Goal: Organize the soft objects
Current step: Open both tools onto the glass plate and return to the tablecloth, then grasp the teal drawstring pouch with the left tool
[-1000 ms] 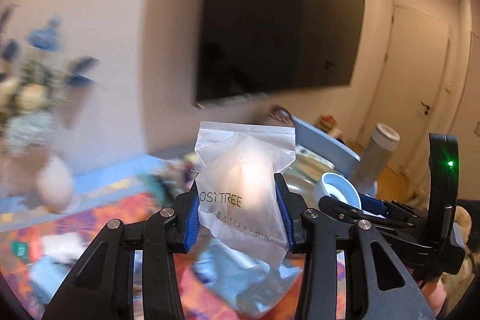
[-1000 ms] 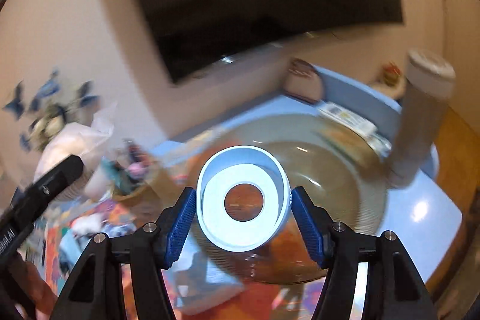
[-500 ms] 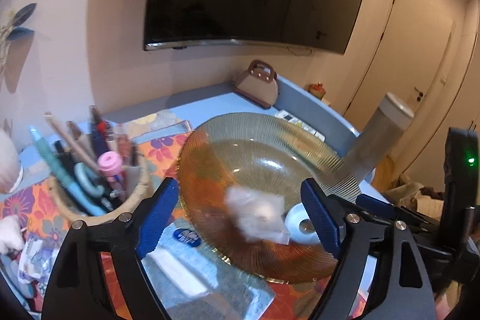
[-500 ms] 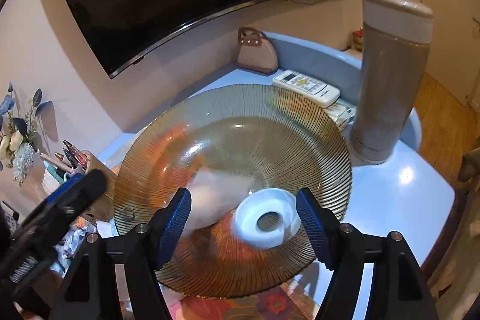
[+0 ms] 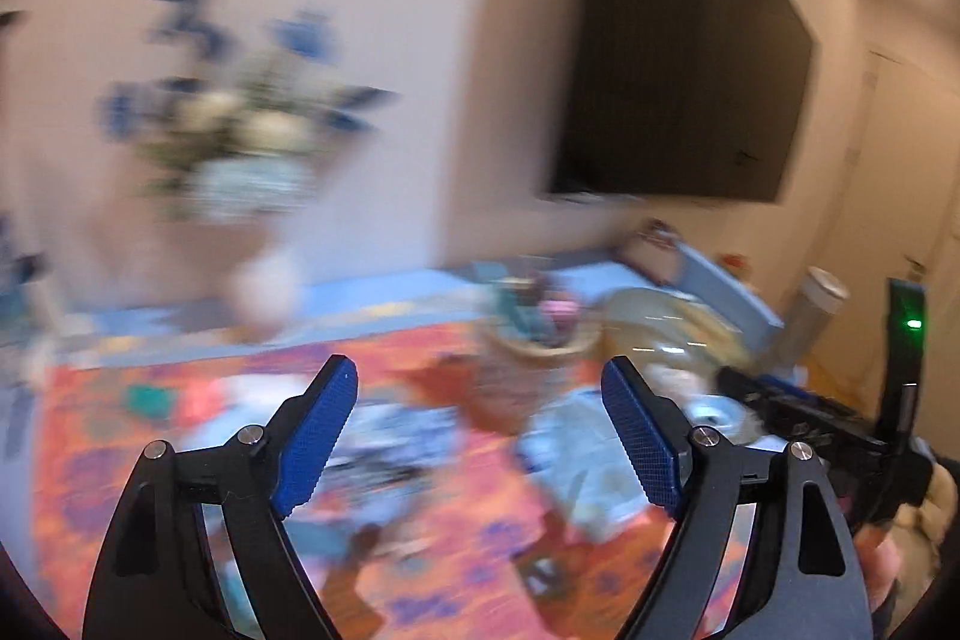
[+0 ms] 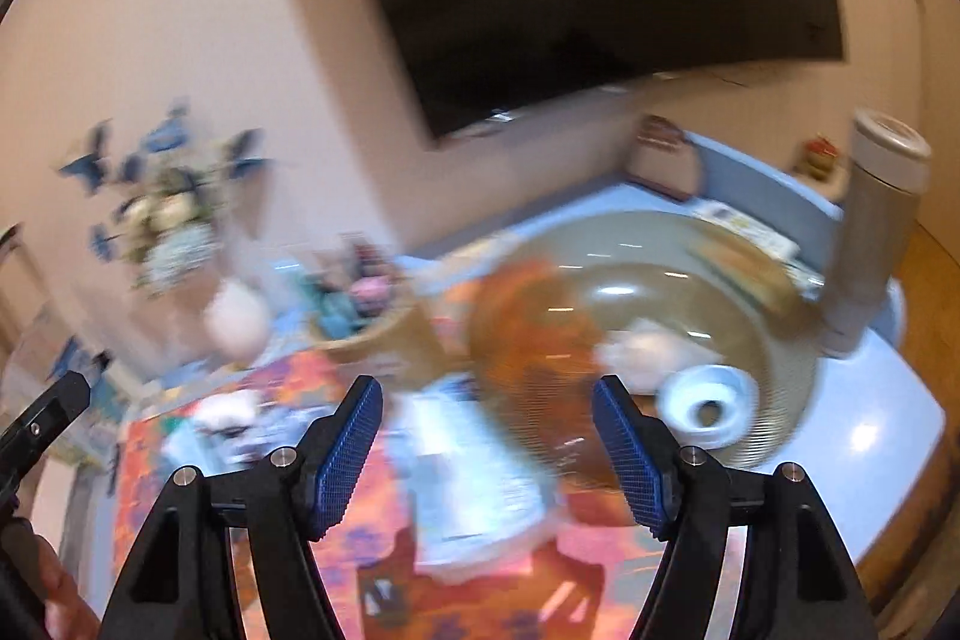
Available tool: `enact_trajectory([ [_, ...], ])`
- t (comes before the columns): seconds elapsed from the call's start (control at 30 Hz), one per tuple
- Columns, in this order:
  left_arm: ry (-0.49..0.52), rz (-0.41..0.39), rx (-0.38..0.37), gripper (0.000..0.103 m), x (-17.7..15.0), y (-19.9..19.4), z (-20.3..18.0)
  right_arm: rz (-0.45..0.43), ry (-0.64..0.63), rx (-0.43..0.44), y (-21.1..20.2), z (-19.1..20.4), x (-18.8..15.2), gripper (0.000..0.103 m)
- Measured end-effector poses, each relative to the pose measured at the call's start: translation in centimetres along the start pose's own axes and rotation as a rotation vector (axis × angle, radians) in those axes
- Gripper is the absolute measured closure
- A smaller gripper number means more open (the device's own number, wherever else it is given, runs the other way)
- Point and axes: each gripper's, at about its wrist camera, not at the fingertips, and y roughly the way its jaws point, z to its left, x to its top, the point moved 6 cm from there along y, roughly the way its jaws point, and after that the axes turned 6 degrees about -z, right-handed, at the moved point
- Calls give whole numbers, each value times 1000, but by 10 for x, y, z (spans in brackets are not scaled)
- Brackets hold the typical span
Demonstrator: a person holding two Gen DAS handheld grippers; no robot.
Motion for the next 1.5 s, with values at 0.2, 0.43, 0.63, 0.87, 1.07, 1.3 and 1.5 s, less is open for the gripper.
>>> enact_trajectory([
  [0.2,-100,-17,215,21,-5,-85,108,55,-108,154,10,87,-41,31],
  [0.43,-177,45,349,21,-81,-98,192,210,-196,341,55,163,-128,30],
  [0.63,-411,212,160,21,-166,-56,212,248,-305,386,79,189,-188,30],
  [0.87,-631,254,17,21,-206,-42,210,254,-235,386,90,173,-185,12],
  [1.07,-630,263,26,21,-200,-17,195,274,-188,396,93,165,-182,12],
  [1.3,-489,258,185,33,-169,15,192,296,-216,400,95,170,-186,12],
  [1.5,-461,265,152,91,-176,19,201,310,-220,414,96,171,-189,12],
])
